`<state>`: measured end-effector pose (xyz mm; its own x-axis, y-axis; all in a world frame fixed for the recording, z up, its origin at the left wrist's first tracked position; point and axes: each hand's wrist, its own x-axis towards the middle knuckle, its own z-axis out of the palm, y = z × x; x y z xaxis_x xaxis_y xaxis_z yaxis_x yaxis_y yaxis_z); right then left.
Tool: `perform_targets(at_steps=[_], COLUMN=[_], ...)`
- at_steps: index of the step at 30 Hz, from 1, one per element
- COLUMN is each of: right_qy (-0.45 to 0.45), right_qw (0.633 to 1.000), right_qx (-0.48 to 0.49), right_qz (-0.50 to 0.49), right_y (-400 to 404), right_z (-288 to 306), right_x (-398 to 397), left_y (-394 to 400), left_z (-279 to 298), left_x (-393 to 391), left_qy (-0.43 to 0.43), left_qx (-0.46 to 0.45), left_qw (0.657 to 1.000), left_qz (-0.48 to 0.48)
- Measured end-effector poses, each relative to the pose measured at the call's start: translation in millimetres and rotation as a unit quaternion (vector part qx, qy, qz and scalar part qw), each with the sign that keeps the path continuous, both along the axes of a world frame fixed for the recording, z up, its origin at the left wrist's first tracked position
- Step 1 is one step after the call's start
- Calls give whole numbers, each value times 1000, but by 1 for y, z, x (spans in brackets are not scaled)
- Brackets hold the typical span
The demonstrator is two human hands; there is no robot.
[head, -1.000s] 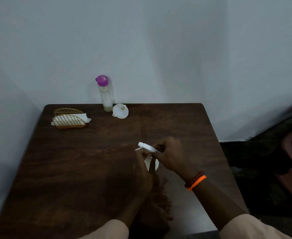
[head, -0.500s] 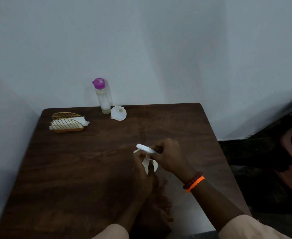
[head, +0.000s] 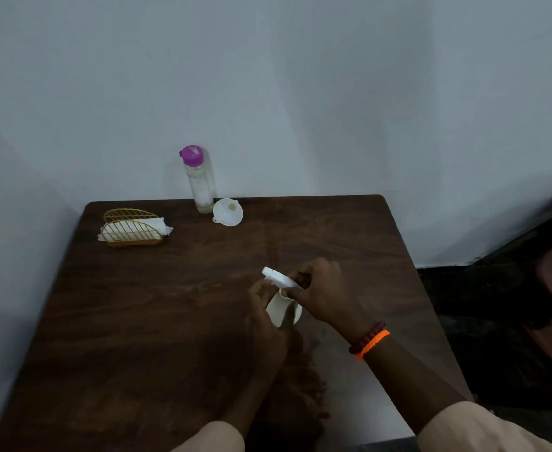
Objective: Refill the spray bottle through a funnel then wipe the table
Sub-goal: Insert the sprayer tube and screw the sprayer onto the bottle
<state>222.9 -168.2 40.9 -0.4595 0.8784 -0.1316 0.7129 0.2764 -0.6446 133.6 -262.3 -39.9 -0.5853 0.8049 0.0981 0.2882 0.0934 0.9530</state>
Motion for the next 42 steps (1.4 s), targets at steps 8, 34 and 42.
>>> perform_targets(at_steps=[8, 34, 42], right_qy=[3, 10, 132], right_qw=[1000, 996, 979], right_qx=[1, 85, 132], right_qz=[13, 21, -77], right_y=[1, -8, -40], right_z=[-1, -19, -36], right_x=[0, 4, 1], left_y=[9, 25, -3], left_z=[12, -11, -12], left_x=[0, -49, -27], left_qy=[-20, -4, 4], left_qx=[-13, -68, -195], left_qw=[999, 987, 970], left_qz=[33, -144, -144])
